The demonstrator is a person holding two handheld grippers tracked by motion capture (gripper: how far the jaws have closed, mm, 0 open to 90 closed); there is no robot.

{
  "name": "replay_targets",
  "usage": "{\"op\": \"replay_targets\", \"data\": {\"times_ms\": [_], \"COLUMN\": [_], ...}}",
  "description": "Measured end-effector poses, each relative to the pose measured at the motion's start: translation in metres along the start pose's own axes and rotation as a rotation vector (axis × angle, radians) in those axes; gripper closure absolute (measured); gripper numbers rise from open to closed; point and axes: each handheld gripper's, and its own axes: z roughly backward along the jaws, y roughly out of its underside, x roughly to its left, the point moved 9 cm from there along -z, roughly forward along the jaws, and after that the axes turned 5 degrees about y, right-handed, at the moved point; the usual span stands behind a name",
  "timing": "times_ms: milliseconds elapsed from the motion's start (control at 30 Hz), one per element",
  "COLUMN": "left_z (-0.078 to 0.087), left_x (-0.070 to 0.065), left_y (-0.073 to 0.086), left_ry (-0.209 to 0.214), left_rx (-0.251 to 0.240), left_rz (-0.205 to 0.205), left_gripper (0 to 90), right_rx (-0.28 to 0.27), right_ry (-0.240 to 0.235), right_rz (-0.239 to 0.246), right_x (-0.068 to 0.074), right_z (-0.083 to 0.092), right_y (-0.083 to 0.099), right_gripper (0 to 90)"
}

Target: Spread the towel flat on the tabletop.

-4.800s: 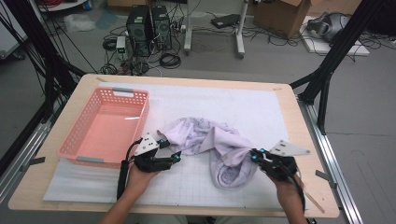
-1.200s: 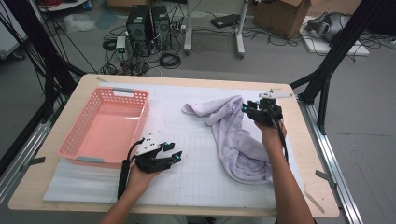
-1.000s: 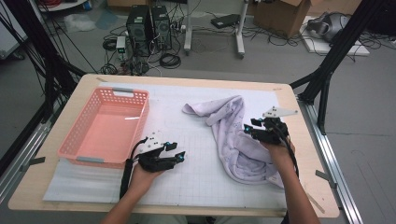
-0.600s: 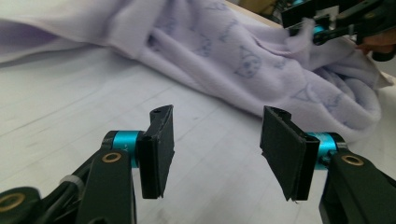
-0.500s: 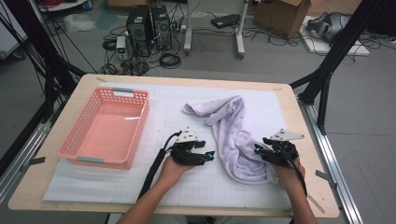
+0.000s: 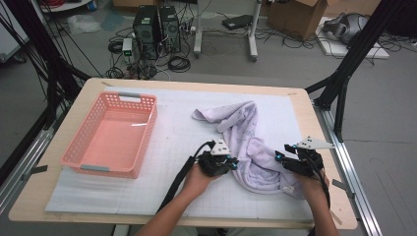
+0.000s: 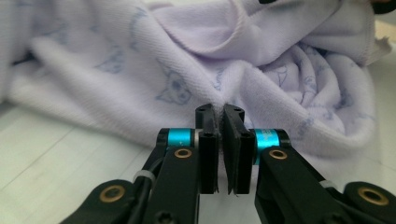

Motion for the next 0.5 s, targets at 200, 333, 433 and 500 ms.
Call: {"op": "replay_targets", "data": {"times_ms": [200, 333, 433, 500], "left_z": [0.037, 0.064, 0.082, 0.093], "left_x": [0.023, 0.036, 0.044, 0.049], "left_y": [0.011, 0.025, 0.038, 0.047], "left_ry": [-0.063, -0.109, -0.146, -0.167], "left_rx": [-0.031, -0.048, -0.049, -0.052], "left_rz": [0.037, 0.058, 0.076, 0.091], "left_gripper": [86.3, 86.5, 86.6, 86.6], "right_rx": [-0.016, -0.028, -0.028, -0.023], "right_ry": [-0.033, -0.098, -0.164, -0.192], "right_rz": [0.032, 0.052, 0.098, 0.145], "right_x": [0.012, 0.03, 0.052, 0.068], "right_z": [0.0, 0.001, -0.003, -0.008], "right_y": [-0.007, -0.014, -0.019, -0.022], "right_gripper": [50.8, 50.8, 50.0, 49.1]}}
